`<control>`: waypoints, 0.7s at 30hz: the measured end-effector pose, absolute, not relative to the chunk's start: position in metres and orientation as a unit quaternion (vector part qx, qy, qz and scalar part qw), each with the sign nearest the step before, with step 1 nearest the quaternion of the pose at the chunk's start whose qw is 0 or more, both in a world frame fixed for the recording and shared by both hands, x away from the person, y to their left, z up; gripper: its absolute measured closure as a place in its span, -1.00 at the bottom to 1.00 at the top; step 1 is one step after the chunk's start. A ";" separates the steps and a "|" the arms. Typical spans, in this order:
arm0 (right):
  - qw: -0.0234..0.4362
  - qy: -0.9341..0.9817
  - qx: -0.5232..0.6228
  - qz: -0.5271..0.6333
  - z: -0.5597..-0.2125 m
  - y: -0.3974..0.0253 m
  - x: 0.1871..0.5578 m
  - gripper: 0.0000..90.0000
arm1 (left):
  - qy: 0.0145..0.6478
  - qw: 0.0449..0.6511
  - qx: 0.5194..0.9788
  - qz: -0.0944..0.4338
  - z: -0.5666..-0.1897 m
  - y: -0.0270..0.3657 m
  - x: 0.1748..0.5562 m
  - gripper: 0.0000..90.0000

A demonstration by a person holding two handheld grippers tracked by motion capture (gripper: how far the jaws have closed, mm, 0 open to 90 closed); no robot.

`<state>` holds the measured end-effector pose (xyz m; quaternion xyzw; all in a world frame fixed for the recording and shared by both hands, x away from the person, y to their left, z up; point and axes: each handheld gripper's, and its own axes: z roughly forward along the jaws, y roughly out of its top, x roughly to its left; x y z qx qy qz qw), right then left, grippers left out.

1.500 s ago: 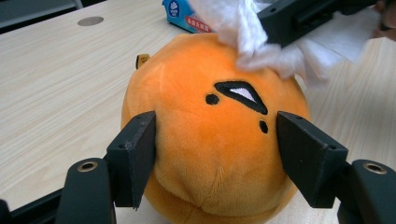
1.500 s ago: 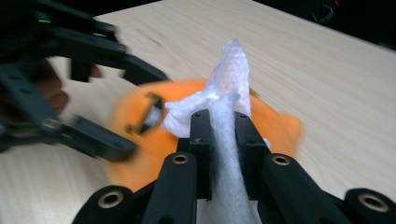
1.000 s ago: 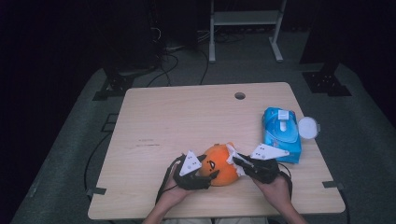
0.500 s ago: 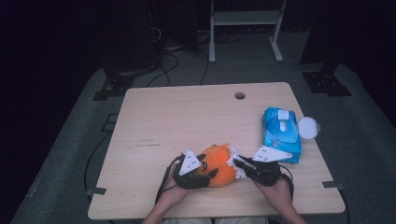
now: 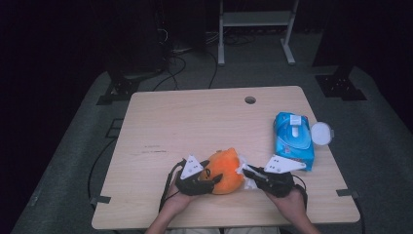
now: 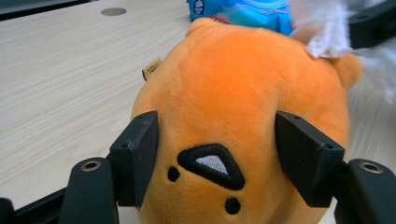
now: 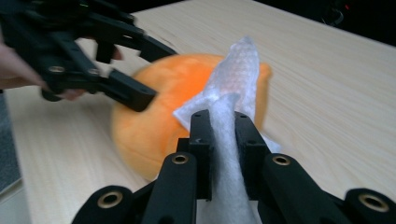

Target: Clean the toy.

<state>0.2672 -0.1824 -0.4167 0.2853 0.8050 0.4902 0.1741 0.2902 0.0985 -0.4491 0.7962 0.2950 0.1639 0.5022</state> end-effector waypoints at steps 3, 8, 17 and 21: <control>0.162 0.804 0.281 0.499 -0.417 -0.184 0.270 0.77 | 0.297 0.502 0.796 0.163 -0.449 0.100 0.290 -0.27; 0.141 0.795 0.296 0.510 -0.418 -0.192 0.273 0.77 | 0.301 0.502 0.794 0.164 -0.449 0.098 0.290 -0.27; 0.132 0.785 0.318 0.514 -0.421 -0.190 0.286 0.77 | 0.279 0.504 0.801 0.165 -0.449 0.090 0.285 -0.26; 0.128 0.780 0.321 0.521 -0.420 -0.186 0.288 0.76 | 0.263 0.501 0.807 0.168 -0.449 0.083 0.281 -0.26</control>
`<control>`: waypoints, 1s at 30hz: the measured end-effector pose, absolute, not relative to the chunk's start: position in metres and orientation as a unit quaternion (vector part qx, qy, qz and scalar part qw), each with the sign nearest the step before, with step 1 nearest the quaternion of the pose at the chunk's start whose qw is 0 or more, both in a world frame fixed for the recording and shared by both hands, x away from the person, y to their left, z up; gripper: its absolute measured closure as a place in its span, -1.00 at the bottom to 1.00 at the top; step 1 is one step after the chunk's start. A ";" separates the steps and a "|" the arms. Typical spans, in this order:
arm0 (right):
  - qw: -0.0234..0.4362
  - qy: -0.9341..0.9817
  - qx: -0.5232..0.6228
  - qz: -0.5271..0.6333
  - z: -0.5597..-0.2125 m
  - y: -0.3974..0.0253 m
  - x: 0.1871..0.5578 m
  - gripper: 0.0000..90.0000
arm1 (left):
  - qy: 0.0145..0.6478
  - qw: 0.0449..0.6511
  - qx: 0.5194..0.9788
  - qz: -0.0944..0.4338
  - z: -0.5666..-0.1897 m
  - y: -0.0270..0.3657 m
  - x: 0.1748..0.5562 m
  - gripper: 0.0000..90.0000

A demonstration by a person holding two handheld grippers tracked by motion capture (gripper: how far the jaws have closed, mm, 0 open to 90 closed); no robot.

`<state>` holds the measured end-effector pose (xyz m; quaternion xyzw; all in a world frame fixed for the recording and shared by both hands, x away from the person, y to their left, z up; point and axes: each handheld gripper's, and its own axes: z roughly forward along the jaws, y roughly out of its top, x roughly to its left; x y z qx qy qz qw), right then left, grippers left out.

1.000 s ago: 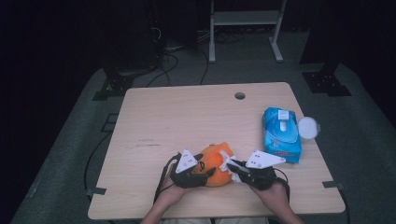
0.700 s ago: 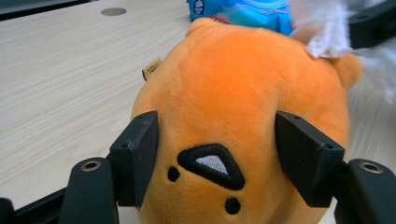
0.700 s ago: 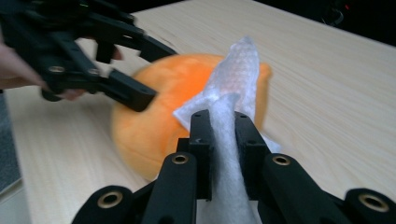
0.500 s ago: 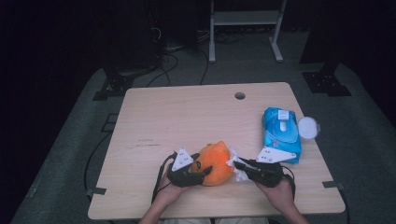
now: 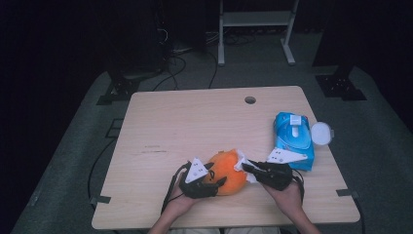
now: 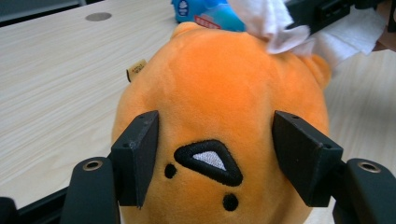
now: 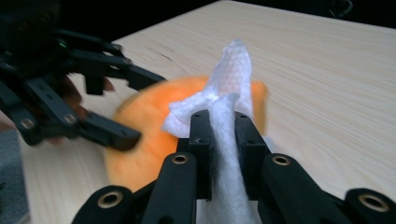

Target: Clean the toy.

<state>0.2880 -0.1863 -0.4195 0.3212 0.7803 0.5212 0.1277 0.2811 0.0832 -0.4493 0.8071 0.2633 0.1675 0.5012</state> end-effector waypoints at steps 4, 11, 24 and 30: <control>0.125 0.789 0.303 0.519 -0.421 -0.176 0.286 0.76 | 0.259 0.508 0.807 0.154 -0.441 0.088 0.284 -0.42; 0.123 0.802 0.277 0.515 -0.417 -0.172 0.280 0.76 | 0.279 0.511 0.801 0.139 -0.446 0.088 0.289 -0.41; 0.121 0.797 0.298 0.511 -0.415 -0.169 0.279 0.77 | 0.258 0.498 0.813 0.156 -0.446 0.078 0.279 -0.36; 0.132 0.783 0.353 0.494 -0.424 -0.192 0.294 0.77 | 0.256 0.498 0.813 0.156 -0.446 0.078 0.279 -0.35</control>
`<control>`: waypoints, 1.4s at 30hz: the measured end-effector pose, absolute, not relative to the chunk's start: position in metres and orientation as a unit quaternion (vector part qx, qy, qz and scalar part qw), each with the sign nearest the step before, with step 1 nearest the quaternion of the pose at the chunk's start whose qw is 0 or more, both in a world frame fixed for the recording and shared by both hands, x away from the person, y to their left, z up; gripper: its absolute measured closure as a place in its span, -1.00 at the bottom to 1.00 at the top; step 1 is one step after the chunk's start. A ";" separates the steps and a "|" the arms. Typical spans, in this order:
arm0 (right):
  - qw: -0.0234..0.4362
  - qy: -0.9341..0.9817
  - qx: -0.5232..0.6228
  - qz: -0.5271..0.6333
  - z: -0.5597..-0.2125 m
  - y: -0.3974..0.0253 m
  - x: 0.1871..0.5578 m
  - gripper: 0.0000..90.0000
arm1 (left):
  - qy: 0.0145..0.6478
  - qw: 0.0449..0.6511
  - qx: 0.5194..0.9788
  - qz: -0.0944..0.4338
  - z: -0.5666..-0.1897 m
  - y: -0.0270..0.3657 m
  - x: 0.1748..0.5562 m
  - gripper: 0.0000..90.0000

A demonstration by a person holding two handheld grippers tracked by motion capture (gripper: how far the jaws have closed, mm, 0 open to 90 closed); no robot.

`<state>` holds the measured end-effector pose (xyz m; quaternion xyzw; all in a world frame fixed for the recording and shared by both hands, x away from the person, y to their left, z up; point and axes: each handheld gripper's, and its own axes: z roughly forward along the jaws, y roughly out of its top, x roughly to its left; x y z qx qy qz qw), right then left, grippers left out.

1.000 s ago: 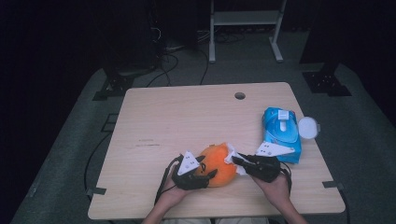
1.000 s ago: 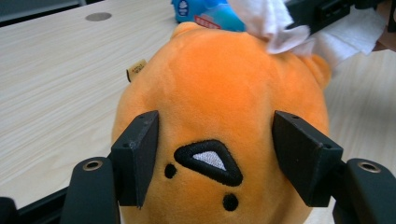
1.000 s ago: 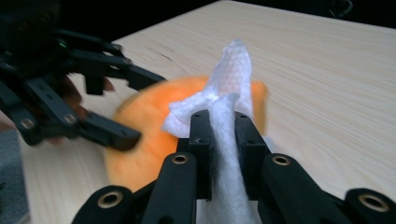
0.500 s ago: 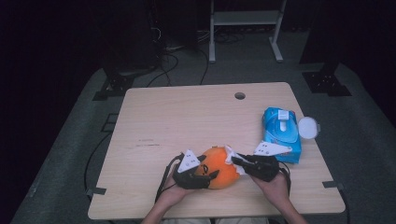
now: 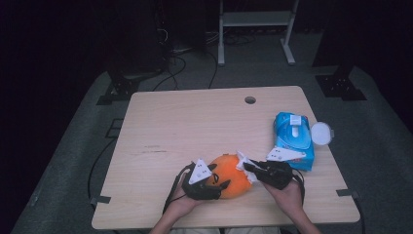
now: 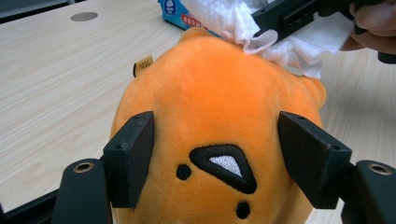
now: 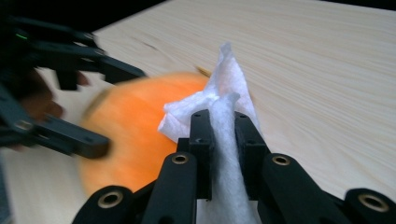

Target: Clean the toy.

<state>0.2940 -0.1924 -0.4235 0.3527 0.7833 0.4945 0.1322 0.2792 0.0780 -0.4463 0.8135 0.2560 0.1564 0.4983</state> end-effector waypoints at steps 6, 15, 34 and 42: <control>0.115 0.794 0.316 0.507 -0.418 -0.182 0.278 0.77 | 0.265 0.499 0.810 0.155 -0.448 0.082 0.282 -0.34; 0.130 0.794 0.344 0.484 -0.425 -0.194 0.288 0.77 | 0.271 0.502 0.806 0.157 -0.449 0.081 0.282 -0.34; 0.123 0.801 0.303 0.501 -0.421 -0.175 0.283 0.76 | 0.287 0.500 0.810 0.104 -0.452 0.087 0.294 -0.61; 0.110 0.780 0.334 0.517 -0.422 -0.178 0.289 0.77 | 0.269 0.476 0.821 0.163 -0.445 0.063 0.275 -0.42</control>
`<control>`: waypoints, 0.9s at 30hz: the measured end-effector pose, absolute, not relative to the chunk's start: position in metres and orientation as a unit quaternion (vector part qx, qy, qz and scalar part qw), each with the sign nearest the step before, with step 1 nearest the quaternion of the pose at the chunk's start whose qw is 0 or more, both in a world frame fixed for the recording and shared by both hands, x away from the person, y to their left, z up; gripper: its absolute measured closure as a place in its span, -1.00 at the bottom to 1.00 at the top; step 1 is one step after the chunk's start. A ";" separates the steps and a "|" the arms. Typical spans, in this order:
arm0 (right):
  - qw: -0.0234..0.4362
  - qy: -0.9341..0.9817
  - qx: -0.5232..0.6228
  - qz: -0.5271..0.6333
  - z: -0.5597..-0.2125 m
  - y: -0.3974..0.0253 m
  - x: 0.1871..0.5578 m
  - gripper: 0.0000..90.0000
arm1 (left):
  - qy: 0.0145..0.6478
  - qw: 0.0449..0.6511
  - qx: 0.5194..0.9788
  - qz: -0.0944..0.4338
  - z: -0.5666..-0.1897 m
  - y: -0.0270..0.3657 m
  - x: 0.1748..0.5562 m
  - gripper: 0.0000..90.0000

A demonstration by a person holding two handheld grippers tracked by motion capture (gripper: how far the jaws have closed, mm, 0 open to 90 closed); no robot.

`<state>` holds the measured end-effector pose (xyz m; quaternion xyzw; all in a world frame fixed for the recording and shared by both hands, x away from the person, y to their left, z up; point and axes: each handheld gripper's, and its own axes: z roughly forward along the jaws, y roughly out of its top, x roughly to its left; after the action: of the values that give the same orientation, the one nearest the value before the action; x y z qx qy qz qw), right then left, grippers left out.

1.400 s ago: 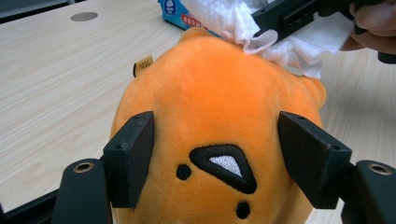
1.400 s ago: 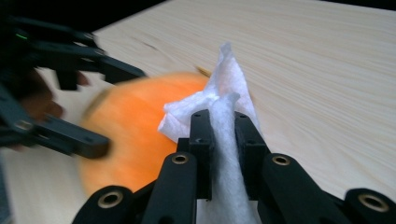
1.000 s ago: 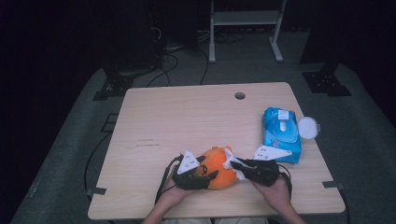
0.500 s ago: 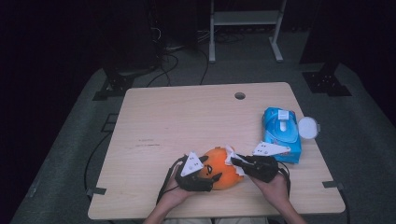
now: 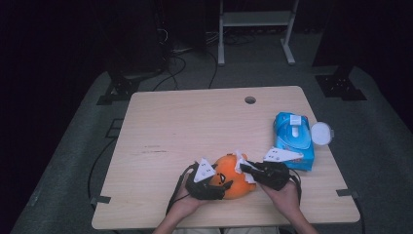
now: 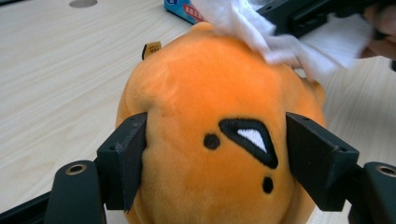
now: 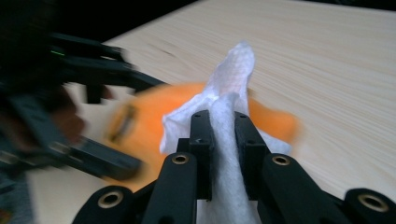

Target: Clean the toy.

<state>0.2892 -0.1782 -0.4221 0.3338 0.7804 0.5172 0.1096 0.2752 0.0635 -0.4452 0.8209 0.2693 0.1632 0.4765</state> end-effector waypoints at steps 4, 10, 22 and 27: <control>0.107 0.795 0.288 0.524 -0.415 -0.160 0.280 0.77 | 0.260 0.474 0.822 0.179 -0.445 0.062 0.271 -0.38; 0.130 0.777 0.349 0.508 -0.420 -0.186 0.293 0.77 | 0.258 0.480 0.820 0.172 -0.445 0.062 0.272 -0.36; 0.107 0.802 0.281 0.516 -0.420 -0.165 0.280 0.77 | 0.282 0.493 0.816 0.103 -0.443 0.074 0.288 -0.68; 0.125 0.789 0.303 0.520 -0.414 -0.170 0.286 0.78 | 0.263 0.493 0.801 0.216 -0.436 0.065 0.275 -0.17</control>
<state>0.2858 -0.1702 -0.4138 0.3029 0.7885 0.5204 0.1250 0.2751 0.0648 -0.4357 0.8006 0.2627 0.2157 0.4934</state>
